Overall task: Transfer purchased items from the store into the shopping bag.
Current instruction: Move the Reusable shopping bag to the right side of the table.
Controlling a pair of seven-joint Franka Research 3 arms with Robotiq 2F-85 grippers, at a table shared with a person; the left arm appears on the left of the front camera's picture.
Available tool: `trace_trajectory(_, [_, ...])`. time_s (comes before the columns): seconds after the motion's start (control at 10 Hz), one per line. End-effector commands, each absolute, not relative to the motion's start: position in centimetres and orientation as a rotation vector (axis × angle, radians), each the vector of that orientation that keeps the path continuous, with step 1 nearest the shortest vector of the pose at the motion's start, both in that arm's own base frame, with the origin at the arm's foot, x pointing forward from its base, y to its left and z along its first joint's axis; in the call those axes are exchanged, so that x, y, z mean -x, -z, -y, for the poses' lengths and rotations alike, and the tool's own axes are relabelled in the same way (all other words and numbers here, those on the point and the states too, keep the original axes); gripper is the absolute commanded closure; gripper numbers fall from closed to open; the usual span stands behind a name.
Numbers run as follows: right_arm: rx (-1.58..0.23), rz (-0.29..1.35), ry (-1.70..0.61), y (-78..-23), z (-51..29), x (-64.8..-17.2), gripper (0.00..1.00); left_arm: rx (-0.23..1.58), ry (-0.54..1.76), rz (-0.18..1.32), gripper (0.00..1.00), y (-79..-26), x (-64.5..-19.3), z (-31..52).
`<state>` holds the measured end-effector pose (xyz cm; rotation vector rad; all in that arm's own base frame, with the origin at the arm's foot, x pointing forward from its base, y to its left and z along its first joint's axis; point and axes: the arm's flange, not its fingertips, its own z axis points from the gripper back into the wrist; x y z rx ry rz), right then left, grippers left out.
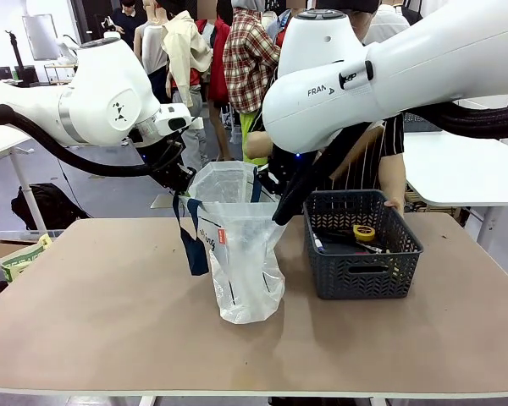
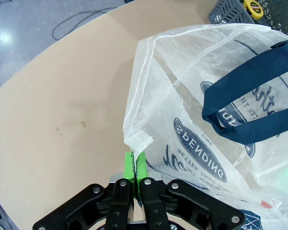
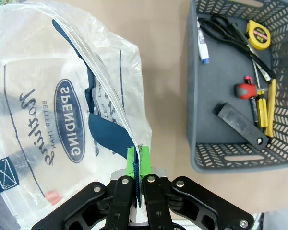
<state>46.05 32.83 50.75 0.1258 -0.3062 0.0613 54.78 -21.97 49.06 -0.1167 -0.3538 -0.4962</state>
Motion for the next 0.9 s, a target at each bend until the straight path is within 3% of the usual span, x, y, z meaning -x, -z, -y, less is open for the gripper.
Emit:
trace_trajectory(0.0, [-0.131, 0.317, -0.05, -50.68, -32.56, -45.88, 1.0, 0.116, 0.494, 0.355, 1.0, -49.14, -54.79, 21.87])
trace_trajectory(0.8, [-0.131, 0.317, -0.05, -50.68, -32.56, -45.88, 1.0, 0.116, 0.494, 0.355, 1.0, -49.14, -54.79, 21.87])
